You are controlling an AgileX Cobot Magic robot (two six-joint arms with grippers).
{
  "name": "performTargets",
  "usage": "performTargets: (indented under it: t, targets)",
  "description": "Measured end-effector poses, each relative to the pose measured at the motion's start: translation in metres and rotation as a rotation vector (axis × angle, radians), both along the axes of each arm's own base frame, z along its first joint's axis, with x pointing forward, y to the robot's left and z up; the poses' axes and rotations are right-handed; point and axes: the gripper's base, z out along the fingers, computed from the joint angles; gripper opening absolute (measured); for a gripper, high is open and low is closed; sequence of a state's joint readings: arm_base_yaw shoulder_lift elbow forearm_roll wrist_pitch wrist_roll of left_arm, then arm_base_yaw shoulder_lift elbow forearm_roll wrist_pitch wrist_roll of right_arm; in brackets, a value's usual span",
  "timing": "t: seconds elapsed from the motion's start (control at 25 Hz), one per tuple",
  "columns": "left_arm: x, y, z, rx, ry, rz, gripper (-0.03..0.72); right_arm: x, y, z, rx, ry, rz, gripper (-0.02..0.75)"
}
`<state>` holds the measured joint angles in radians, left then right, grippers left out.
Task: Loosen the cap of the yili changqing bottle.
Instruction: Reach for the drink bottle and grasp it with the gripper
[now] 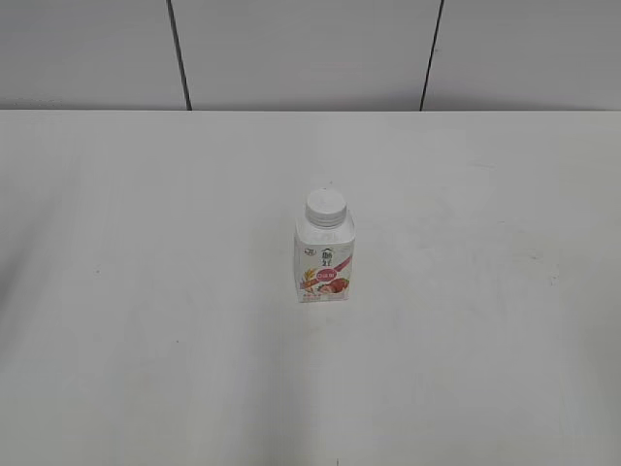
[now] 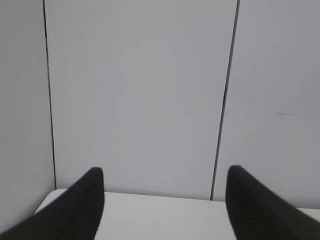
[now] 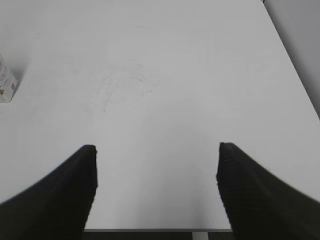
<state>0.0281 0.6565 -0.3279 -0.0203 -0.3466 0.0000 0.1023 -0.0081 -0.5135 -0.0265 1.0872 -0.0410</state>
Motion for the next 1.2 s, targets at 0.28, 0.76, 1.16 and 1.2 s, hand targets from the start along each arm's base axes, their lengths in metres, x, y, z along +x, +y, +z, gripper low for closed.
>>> performTargets:
  t: [0.28, 0.76, 1.16, 1.2]
  targets:
    - [0.042, 0.002, -0.020, 0.002, 0.012, 0.005, 0.471, 0.000, 0.000, 0.000, 0.000, 0.000, 0.000, 0.587]
    - [0.091, -0.001, -0.064, 0.041, -0.022, -0.032, 0.469, 0.000, 0.000, 0.000, 0.000, 0.000, 0.000, 0.587]
    - [0.124, -0.022, -0.103, 0.137, 0.085, -0.276, 0.421, 0.000, 0.000, 0.000, 0.000, 0.000, 0.000, 0.587]
    - [0.129, -0.025, -0.107, 0.133, 0.096, -0.309, 0.421, 0.000, 0.000, 0.000, 0.000, 0.000, 0.000, 0.587]
